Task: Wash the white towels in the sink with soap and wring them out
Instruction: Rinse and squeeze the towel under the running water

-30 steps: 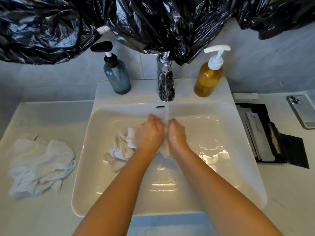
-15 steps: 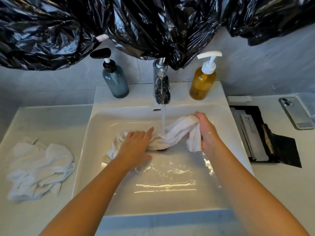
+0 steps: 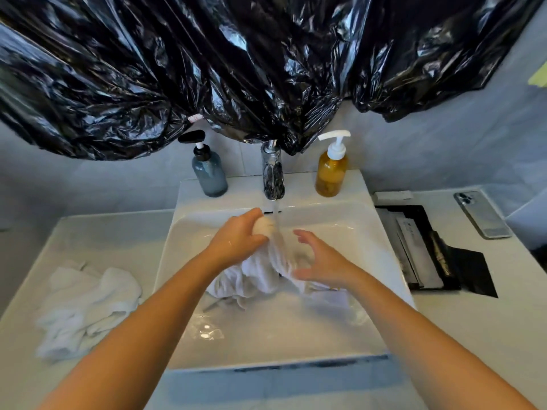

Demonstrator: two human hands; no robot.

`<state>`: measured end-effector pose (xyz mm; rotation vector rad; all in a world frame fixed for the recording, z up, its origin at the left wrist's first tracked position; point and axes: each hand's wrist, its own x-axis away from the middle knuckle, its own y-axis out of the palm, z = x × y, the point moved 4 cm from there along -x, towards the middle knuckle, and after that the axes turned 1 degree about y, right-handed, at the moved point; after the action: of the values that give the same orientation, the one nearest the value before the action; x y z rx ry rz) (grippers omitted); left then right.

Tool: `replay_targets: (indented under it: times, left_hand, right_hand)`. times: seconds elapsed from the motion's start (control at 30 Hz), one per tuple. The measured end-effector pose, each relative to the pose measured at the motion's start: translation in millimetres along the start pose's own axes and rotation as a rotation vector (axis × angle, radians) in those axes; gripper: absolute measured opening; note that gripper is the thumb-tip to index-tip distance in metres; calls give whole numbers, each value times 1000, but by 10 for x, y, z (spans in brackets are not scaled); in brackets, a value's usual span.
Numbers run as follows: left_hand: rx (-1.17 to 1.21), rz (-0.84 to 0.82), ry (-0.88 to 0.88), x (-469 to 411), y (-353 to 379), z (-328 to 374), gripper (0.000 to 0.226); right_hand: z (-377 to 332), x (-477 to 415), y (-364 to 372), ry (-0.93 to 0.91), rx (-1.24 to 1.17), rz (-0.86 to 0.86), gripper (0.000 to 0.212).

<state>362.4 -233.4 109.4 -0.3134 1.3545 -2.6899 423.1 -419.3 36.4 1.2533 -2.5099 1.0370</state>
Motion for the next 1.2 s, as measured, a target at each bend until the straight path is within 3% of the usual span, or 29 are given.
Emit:
replay_targets:
  times: [0.07, 0.13, 0.23, 0.3, 0.37, 0.47, 0.53, 0.63, 0.73, 0.83, 0.93, 1.0, 1.1, 1.2]
  left_hand:
    - [-79, -50, 54, 8, 60, 94, 12]
    - [-203, -113, 69, 35, 164, 55, 16]
    - [-562, -310, 31, 181, 331, -265, 31]
    - [-664, -432, -35, 313, 445, -522, 52]
    - [-661, -443, -15, 391, 553, -593, 61]
    - [-720, -358, 196, 391, 683, -453, 55]
    - [-803, -346, 302, 365, 759, -418, 60]
    - [-910, -374, 256, 292, 879, -433, 70]
    - [-890, -337, 89, 149, 1027, -422, 56]
    - [-919, -393, 46, 90, 1102, -442, 31]
    - [-832, -363, 149, 182, 1008, -398, 35]
    - [-585, -357, 144, 270, 784, -343, 43]
    - [42, -310, 47, 345, 301, -157, 41]
    - [225, -132, 87, 304, -192, 153, 47]
  right_hand:
    - [-253, -32, 204, -16, 9, -98, 100]
    - [-308, -86, 360, 27, 186, -126, 67]
    - [-200, -107, 428, 31, 735, -134, 33]
    - [-102, -61, 378, 72, 987, -136, 28]
    - [-37, -2, 263, 177, 1137, -141, 29]
    - [-3, 45, 112, 317, 1347, -175, 28]
    - [-12, 21, 156, 312, 1462, -226, 40]
    - [-61, -80, 482, 78, 1235, -201, 59]
    - [-63, -120, 743, 44, 969, -104, 72]
    - [-48, -112, 768, 64, 915, -20, 52]
    - [-76, -59, 691, 44, 755, -114, 38]
    - [-241, -6, 508, 13, 488, -91, 37]
    - [-682, 99, 77, -81, 286, 36, 24]
    - [-1187, 216, -329, -178, 266, 114, 19]
